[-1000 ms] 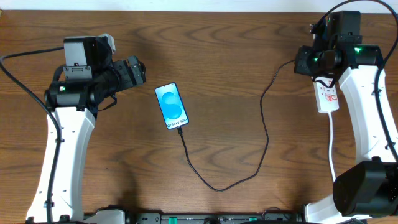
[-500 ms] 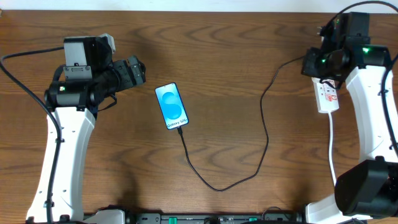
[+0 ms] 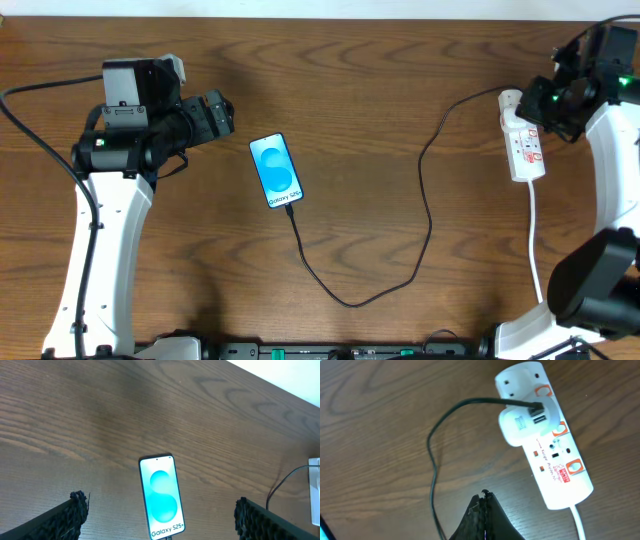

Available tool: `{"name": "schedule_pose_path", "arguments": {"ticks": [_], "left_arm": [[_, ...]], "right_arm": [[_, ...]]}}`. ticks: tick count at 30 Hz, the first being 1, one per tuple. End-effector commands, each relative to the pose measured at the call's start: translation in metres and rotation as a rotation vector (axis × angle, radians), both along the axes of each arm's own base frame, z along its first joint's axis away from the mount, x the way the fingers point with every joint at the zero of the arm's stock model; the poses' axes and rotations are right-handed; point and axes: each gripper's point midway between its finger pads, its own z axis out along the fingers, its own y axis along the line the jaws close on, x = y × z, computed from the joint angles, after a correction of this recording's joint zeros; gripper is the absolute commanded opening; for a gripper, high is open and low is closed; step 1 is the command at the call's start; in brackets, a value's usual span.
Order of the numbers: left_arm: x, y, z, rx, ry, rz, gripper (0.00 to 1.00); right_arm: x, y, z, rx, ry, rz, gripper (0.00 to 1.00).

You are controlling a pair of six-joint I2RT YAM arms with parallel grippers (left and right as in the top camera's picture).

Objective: Plug charger to phone and switch on socket

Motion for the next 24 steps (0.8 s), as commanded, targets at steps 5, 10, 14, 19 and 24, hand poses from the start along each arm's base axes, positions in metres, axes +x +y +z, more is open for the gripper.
{"name": "schedule_pose_path", "arguments": {"ticks": [5, 10, 14, 19, 24], "left_arm": [[0.001, 0.002, 0.003, 0.019, -0.012, -0.006, 0.95], [0.001, 0.002, 0.003, 0.019, -0.012, -0.006, 0.95], [0.001, 0.002, 0.003, 0.019, -0.012, -0.006, 0.95], [0.001, 0.002, 0.003, 0.019, -0.012, -0.006, 0.95], [0.001, 0.002, 0.003, 0.019, -0.012, -0.006, 0.95]], "right_arm": [[0.006, -0.036, -0.023, 0.059, 0.006, -0.057, 0.01], [0.007, -0.050, -0.043, 0.073, 0.030, -0.063, 0.01], [0.007, -0.055, -0.064, 0.084, 0.064, -0.052, 0.01], [0.009, -0.062, -0.082, 0.079, 0.083, -0.028, 0.01], [0.008, -0.076, -0.084, 0.074, 0.070, -0.047, 0.01]]}}
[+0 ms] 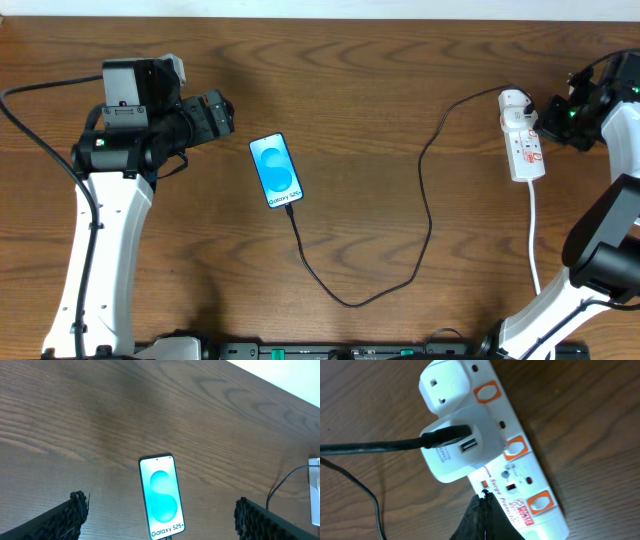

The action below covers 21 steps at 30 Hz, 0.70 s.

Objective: Plug charger to phone and switch on socket

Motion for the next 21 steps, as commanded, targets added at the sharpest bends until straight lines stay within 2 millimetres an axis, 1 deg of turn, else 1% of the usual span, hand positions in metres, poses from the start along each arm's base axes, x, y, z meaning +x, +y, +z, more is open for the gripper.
{"name": "schedule_pose_path", "arguments": {"ticks": [1, 4, 10, 15, 18, 21], "left_arm": [[0.001, 0.002, 0.003, 0.019, -0.012, -0.006, 0.95], [0.001, 0.002, 0.003, 0.019, -0.012, -0.006, 0.95], [0.001, 0.002, 0.003, 0.019, -0.012, -0.006, 0.95], [0.001, 0.002, 0.003, 0.019, -0.012, -0.006, 0.95], [0.001, 0.002, 0.003, 0.019, -0.012, -0.006, 0.95], [0.001, 0.002, 0.003, 0.019, -0.012, -0.006, 0.95]], "right_arm": [[-0.001, -0.015, 0.002, -0.006, -0.019, -0.005, 0.01], [-0.003, -0.026, 0.002, -0.007, -0.030, -0.029, 0.01], [0.007, -0.036, -0.001, -0.008, -0.074, -0.032, 0.01], [0.012, -0.034, -0.008, -0.023, -0.089, 0.032, 0.01], [0.012, -0.033, -0.009, -0.017, -0.091, 0.033, 0.01], [0.016, -0.023, -0.007, 0.031, -0.127, 0.086, 0.01]]}}
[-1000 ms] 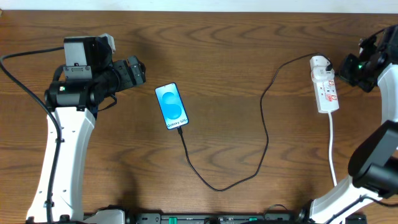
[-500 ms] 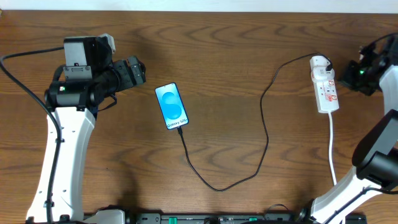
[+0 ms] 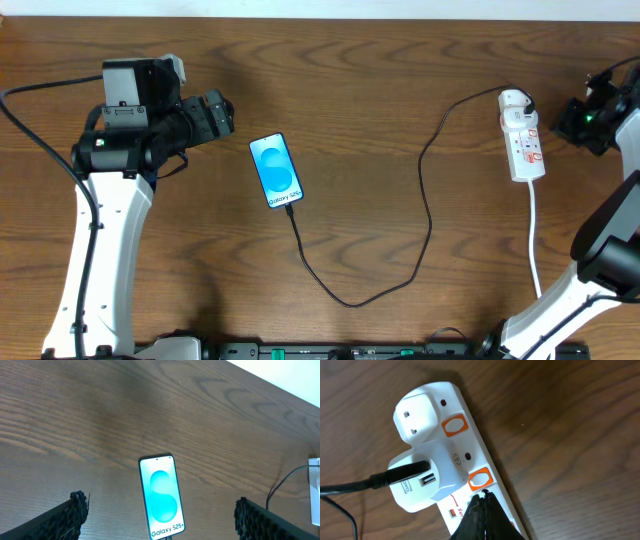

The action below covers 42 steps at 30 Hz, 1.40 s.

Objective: Plug charger to phone and switch on socket

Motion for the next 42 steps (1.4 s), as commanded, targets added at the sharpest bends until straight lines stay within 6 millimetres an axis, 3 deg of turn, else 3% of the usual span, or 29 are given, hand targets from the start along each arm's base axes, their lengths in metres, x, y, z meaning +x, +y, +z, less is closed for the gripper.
{"name": "schedule_pose_path", "arguments": {"ticks": [1, 4, 13, 23, 30, 42], "left_arm": [[0.001, 0.002, 0.003, 0.019, -0.012, -0.006, 0.95], [0.001, 0.002, 0.003, 0.019, -0.012, -0.006, 0.95], [0.001, 0.002, 0.003, 0.019, -0.012, -0.006, 0.95], [0.001, 0.002, 0.003, 0.019, -0.012, -0.006, 0.95], [0.001, 0.002, 0.003, 0.019, -0.012, -0.006, 0.95], [0.001, 0.002, 0.003, 0.019, -0.012, -0.006, 0.95]], "right_arm": [[0.007, 0.016, 0.004, 0.065, -0.063, 0.102, 0.01], [0.008, 0.021, 0.000, 0.127, -0.076, 0.114, 0.01], [0.002, 0.011, -0.022, 0.178, -0.053, 0.086, 0.01], [0.009, 0.006, -0.029, 0.162, -0.070, 0.086, 0.01], [0.010, 0.006, -0.048, 0.173, -0.052, 0.090, 0.01], [0.010, 0.010, -0.050, 0.167, -0.053, 0.118, 0.01]]}}
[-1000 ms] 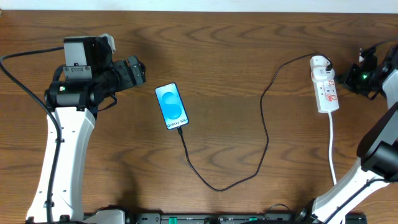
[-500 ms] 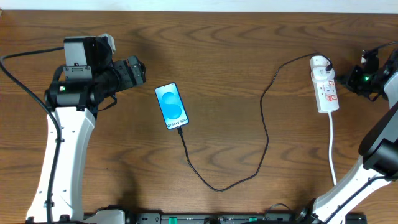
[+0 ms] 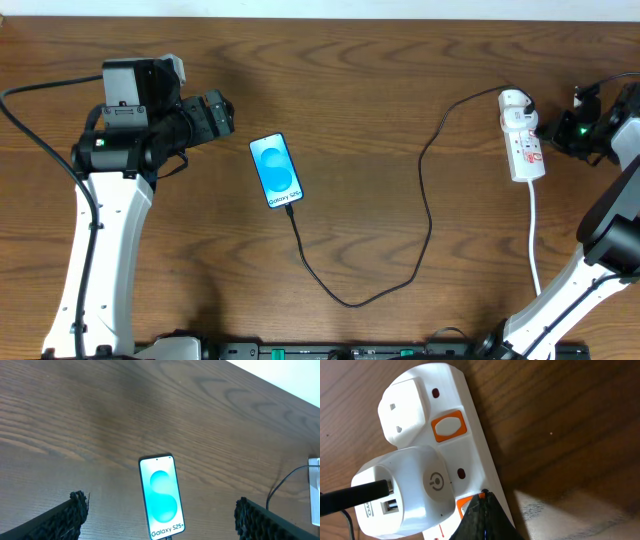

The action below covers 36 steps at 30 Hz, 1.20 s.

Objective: Plug charger to phone and switch on socket

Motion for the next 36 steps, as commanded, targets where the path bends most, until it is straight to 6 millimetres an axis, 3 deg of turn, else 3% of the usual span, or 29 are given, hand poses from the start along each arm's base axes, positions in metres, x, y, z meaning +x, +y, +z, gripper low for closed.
{"name": "schedule_pose_path", "arguments": {"ticks": [1, 18, 36], "left_arm": [[0.001, 0.002, 0.003, 0.019, -0.012, -0.006, 0.95], [0.001, 0.002, 0.003, 0.019, -0.012, -0.006, 0.95], [0.001, 0.002, 0.003, 0.019, -0.012, -0.006, 0.95]], "right_arm": [[0.001, 0.005, -0.002, 0.004, -0.003, 0.027, 0.01], [0.004, 0.028, -0.004, -0.009, 0.007, 0.102, 0.01], [0.001, 0.038, -0.007, 0.004, 0.032, 0.117, 0.01]]}}
